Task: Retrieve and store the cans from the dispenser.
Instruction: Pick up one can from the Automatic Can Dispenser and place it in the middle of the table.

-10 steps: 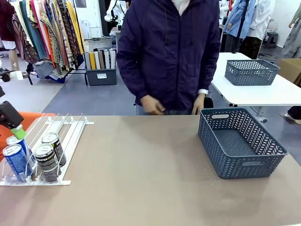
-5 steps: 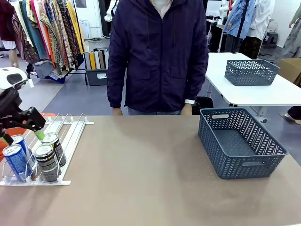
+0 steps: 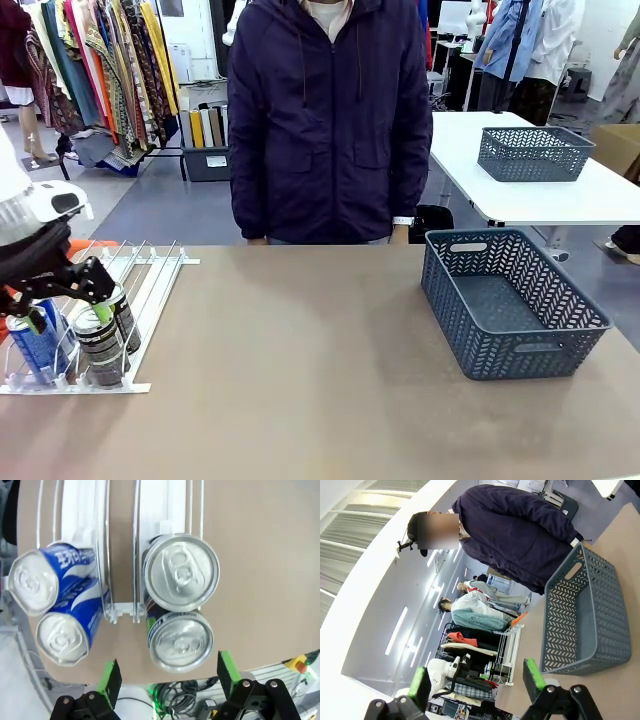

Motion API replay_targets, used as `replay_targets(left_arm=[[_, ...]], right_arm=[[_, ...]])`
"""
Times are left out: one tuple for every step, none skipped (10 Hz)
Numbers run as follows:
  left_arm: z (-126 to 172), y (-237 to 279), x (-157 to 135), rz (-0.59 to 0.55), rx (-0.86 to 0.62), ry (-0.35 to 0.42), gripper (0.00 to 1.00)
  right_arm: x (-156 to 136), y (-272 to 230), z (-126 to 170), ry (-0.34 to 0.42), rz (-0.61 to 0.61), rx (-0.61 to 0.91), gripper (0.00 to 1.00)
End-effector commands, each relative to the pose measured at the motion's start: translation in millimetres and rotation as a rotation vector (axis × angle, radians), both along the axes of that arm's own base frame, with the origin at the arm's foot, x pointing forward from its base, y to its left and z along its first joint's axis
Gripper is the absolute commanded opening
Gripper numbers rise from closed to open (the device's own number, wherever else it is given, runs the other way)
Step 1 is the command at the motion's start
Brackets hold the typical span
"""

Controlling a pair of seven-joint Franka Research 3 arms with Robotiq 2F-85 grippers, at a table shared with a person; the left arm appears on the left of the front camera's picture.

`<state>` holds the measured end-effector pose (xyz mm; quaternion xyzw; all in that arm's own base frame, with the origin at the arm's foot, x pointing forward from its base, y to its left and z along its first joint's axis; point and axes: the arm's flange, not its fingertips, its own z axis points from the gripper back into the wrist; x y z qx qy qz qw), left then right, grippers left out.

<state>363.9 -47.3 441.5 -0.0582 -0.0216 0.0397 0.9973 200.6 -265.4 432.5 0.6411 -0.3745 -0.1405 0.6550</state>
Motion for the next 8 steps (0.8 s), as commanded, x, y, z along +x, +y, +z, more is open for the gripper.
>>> replay_targets(left_arm=[[-6,-4,11,-0.011,-0.01,-0.05,1.0],[-10,-8,14,0.001,0.003,-0.036,1.0],[-15,-9,18,0.007,-0.002,-0.007,1.0],[-20,-9,24,0.009,0.0,0.006,1.0],[-23,-10,25,0.005,0.0,0.013,1.0],[-24,-12,29,0.002,0.003,0.015,1.0],[-25,-12,29,0.003,0.003,0.017,1.0],[-25,-12,28,0.009,0.005,0.022,1.0]], right_arm=[[1,0,5,-0.008,-0.003,0.012,1.0],[1,0,5,-0.008,-0.003,0.012,1.0],[1,0,5,-0.008,-0.003,0.012,1.0],[1,0,5,-0.008,-0.003,0.012,1.0],[1,0,5,-0.008,-0.003,0.012,1.0],[1,0,5,-0.008,-0.003,0.012,1.0],[1,0,5,-0.008,-0.003,0.012,1.0],[1,0,5,-0.008,-0.003,0.012,1.0]])
